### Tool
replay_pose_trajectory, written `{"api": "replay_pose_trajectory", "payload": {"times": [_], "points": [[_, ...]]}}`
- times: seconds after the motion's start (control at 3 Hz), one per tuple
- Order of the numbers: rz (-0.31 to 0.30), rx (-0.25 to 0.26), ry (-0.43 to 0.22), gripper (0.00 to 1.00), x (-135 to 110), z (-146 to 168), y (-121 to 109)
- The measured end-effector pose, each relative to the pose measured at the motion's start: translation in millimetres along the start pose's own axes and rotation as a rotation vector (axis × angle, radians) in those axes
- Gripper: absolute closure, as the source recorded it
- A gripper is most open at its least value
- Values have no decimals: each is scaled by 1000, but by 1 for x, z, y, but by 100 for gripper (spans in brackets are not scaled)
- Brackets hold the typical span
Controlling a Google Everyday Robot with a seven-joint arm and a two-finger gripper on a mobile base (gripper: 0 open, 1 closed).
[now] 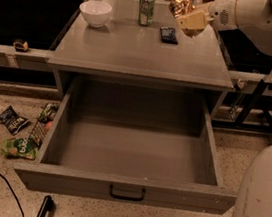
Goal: Place orange can into top drawer
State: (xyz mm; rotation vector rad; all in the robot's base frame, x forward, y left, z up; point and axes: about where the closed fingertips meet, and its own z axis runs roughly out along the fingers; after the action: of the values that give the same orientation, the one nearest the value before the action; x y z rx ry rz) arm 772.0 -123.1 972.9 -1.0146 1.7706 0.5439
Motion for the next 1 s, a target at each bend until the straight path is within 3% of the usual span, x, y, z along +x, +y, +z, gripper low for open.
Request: {"api": "replay_pose_trajectory", "payload": {"times": [0.33, 0.67, 1.0], "points": [[-48, -226, -88, 100, -19, -10, 54], [4, -459, -90, 100, -11, -21, 106], [-6, -517, -60, 100, -4, -25, 119]]}}
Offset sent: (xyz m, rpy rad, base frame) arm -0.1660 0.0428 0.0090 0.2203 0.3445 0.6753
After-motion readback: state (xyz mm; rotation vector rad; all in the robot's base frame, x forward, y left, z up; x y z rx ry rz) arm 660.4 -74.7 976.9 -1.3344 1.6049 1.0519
